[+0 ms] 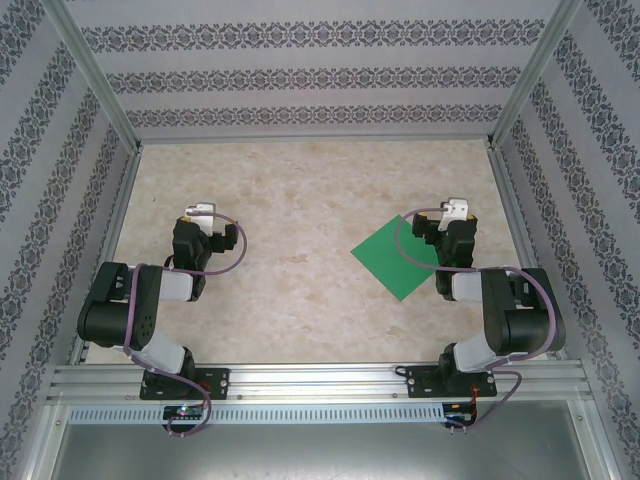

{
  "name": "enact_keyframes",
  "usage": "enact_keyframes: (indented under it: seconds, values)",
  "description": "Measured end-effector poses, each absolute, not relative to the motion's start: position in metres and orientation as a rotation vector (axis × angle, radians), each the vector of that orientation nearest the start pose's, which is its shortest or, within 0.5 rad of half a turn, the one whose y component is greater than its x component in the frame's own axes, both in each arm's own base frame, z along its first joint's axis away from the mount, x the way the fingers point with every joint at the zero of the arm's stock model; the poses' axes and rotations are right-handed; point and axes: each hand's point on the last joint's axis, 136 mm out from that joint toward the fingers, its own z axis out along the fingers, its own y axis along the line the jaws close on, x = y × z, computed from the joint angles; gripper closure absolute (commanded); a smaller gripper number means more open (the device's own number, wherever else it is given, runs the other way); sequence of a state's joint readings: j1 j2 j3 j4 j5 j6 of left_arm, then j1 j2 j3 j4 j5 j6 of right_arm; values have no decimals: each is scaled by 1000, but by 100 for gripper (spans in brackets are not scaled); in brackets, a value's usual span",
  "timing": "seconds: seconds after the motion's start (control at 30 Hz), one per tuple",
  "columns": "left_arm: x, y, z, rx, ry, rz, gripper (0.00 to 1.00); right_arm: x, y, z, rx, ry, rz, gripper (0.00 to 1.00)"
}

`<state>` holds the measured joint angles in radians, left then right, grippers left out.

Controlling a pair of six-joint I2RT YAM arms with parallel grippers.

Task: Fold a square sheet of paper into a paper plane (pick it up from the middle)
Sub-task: Rotate the square sheet of paper at the center of the table.

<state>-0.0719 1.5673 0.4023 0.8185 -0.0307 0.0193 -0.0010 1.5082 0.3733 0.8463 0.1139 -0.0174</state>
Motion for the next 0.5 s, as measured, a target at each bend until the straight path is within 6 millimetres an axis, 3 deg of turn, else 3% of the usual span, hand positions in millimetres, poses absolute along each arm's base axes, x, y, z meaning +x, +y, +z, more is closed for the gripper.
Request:
enact_keyframes:
  seconds: [0.17, 0.27, 0.4, 0.5]
  values:
    - [402, -24, 93, 67, 1916, -6, 0, 395, -14, 112, 32, 1866, -93, 2]
    - [401, -24, 93, 66, 1916, -6, 0, 391, -13, 125, 35, 1886, -83, 2]
    - [402, -24, 93, 66, 1916, -6, 0, 396, -13, 174, 115, 1901, -27, 2]
    - [401, -23, 92, 65, 1924, -4, 0, 388, -11, 215, 248, 1900, 71, 2]
